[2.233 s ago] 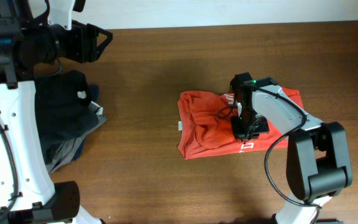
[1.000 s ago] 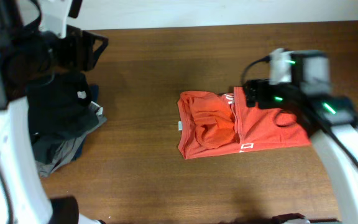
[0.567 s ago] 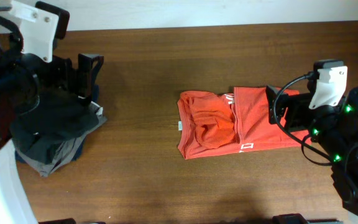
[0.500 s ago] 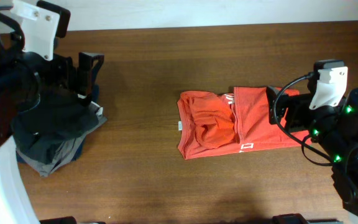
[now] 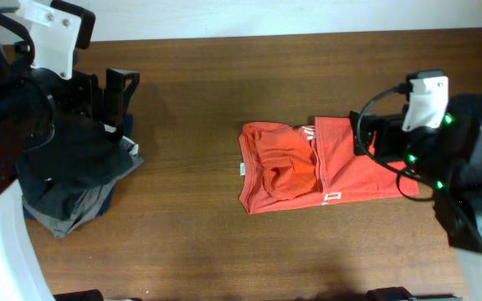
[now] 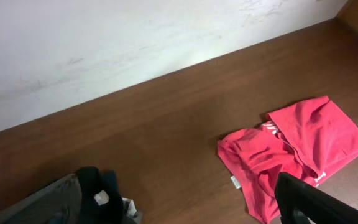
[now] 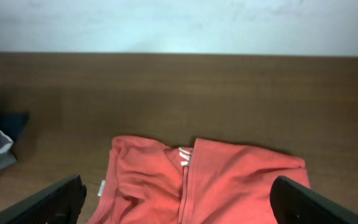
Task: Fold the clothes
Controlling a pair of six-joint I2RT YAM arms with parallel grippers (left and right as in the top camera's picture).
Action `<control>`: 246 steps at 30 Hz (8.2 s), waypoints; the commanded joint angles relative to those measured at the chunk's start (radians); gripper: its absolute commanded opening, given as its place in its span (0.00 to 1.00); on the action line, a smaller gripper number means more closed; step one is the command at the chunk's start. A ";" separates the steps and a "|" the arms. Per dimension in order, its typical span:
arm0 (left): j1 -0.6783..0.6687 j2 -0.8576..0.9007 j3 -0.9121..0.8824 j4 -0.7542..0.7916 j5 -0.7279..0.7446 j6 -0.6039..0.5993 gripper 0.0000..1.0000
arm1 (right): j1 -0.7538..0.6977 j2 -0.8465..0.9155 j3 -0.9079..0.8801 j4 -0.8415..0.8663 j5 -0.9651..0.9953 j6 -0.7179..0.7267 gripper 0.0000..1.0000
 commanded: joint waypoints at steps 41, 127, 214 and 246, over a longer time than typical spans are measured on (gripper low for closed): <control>-0.243 0.028 -0.975 0.364 0.179 -0.245 0.98 | -0.185 0.140 0.086 -0.094 -0.056 0.133 0.99; -0.936 0.547 -0.682 0.563 -0.310 -0.613 0.62 | -0.221 0.148 0.085 -0.201 -0.028 0.147 0.99; -0.388 0.336 0.036 -0.236 -0.428 -0.486 0.80 | 0.118 0.703 0.086 -0.046 0.187 0.319 0.06; -0.404 0.336 0.036 -0.236 -0.435 -0.451 0.84 | 0.355 0.705 -0.124 0.047 -0.165 0.008 0.54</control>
